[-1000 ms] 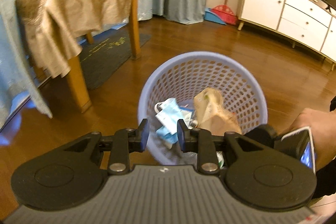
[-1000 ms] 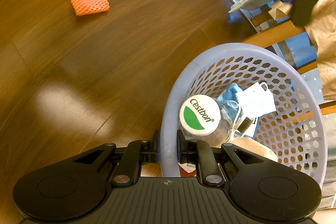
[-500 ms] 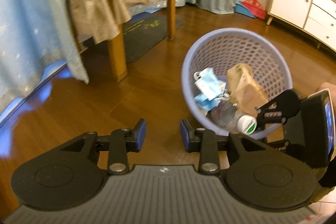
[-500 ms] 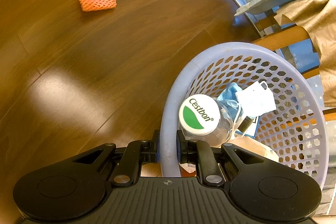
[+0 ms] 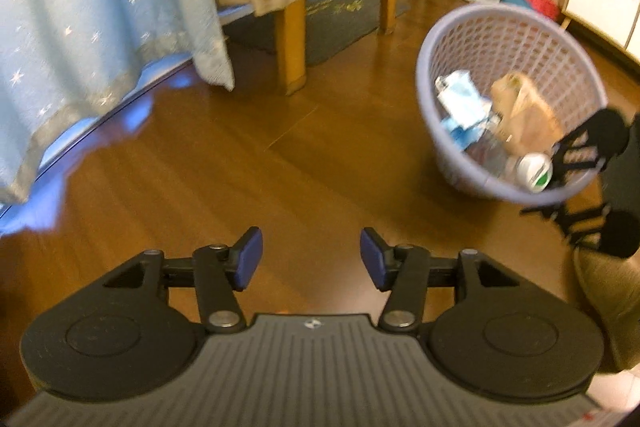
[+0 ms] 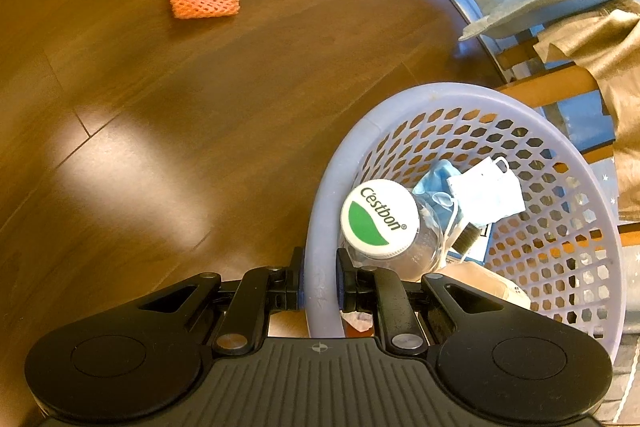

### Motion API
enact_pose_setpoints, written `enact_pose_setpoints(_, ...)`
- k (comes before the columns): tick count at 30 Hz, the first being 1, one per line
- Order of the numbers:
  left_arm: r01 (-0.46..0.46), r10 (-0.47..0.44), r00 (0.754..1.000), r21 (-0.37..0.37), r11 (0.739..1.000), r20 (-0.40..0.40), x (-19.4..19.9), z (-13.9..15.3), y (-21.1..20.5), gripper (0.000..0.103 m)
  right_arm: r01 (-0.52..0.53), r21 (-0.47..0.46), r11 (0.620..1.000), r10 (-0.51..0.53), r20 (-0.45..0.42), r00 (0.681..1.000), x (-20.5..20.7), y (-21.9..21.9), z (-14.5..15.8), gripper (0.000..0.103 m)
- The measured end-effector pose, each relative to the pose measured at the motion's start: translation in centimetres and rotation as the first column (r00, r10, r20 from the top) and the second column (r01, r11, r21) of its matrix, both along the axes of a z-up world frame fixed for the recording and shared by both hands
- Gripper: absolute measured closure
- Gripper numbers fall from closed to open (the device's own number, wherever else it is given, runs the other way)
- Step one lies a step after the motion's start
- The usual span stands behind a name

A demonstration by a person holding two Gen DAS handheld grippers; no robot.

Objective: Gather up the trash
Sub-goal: 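Move the open left gripper down to the orange foam net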

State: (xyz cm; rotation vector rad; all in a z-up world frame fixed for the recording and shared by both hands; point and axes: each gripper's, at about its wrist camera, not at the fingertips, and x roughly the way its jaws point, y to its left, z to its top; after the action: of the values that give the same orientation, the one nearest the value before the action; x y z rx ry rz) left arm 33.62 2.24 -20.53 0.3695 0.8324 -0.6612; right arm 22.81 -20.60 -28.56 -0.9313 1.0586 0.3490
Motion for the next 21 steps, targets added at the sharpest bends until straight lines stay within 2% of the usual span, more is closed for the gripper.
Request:
enact_pose_setpoints(2,-0.019,0.019,1.0,0.018,1.0,-0.01,-0.2,-0.7,0.9,0.047,-0.008,0.001,1.0,0.008,-0.001,1.0,-0.1,0.2,0.0,0.092)
enact_pose_setpoints(6,-0.059,0.061,0.998,0.055,0.997,-0.025,-0.3,-2.2,2.6,0.044,-0.029,-0.002,1.0,0.029,-0.005,1.0,-0.5,0.8,-0.1,0.092)
enact_pose_setpoints(10,-0.077,0.079,0.997,0.087,0.993,-0.025,-0.6,-4.0,4.0,0.034,-0.048,-0.005,0.999,0.048,-0.008,0.999,-0.8,1.4,-0.3,0.092)
enact_pose_setpoints(13,-0.099,0.104,0.994,0.117,0.988,-0.044,-0.7,-5.8,5.0,0.033,-0.061,-0.006,0.998,0.061,-0.01,0.998,-1.1,1.8,-0.3,0.092)
enact_pose_setpoints(21,-0.175,0.19,0.976,0.138,0.975,-0.106,-0.4,-9.7,7.5,0.032,-0.088,-0.019,0.996,0.088,-0.018,0.996,-1.6,2.7,-0.6,0.092)
